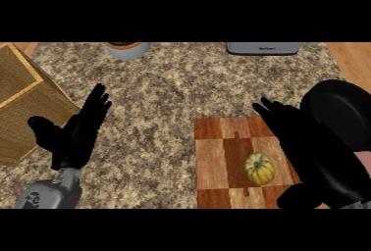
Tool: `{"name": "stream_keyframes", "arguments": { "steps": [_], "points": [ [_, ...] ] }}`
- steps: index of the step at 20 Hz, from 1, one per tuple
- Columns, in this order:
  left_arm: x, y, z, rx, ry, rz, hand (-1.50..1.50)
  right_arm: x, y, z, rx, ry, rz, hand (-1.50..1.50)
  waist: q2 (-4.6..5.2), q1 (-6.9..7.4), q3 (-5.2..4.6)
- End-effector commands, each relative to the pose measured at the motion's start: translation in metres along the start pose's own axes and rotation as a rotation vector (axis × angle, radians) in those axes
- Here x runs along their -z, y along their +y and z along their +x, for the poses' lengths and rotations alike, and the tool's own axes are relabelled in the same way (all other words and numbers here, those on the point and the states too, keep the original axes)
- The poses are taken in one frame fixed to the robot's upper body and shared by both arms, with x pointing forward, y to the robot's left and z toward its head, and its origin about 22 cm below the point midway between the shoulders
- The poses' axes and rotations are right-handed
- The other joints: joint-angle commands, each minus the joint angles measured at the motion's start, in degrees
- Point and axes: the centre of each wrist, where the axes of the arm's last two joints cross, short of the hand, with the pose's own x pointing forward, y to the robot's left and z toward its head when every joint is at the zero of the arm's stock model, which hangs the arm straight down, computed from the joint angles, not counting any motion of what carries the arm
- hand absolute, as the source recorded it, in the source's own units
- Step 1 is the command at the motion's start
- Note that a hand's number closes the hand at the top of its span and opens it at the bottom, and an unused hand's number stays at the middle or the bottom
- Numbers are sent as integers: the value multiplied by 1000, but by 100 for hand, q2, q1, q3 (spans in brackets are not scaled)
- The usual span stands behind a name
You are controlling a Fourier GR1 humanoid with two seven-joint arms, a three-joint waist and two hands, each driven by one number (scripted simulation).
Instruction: Pick the squash from the cutting board and place it in the pot
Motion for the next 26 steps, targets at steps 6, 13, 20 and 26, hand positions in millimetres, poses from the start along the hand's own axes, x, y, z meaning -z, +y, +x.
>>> {"name": "stream_keyframes", "arguments": {
  "steps": [6, 13, 20, 26],
  "points": [
    [-5, 0, 3, -5, 13, -19, 0, 13, -5, 30, -128, 219, 227, -150, 14, 22, 2],
    [3, -6, 6, 16, -10, -1, 0, 45, 6, 34, -113, 325, 257, -150, 46, 19, 15],
    [-5, -2, 1, -4, 5, 15, 0, 52, 30, 21, -195, 415, 373, -150, 22, -20, 15],
    [-11, 6, 5, 1, 3, -13, 0, 58, 47, 41, -206, 454, 372, -150, 18, 46, 15]
  ]
}}
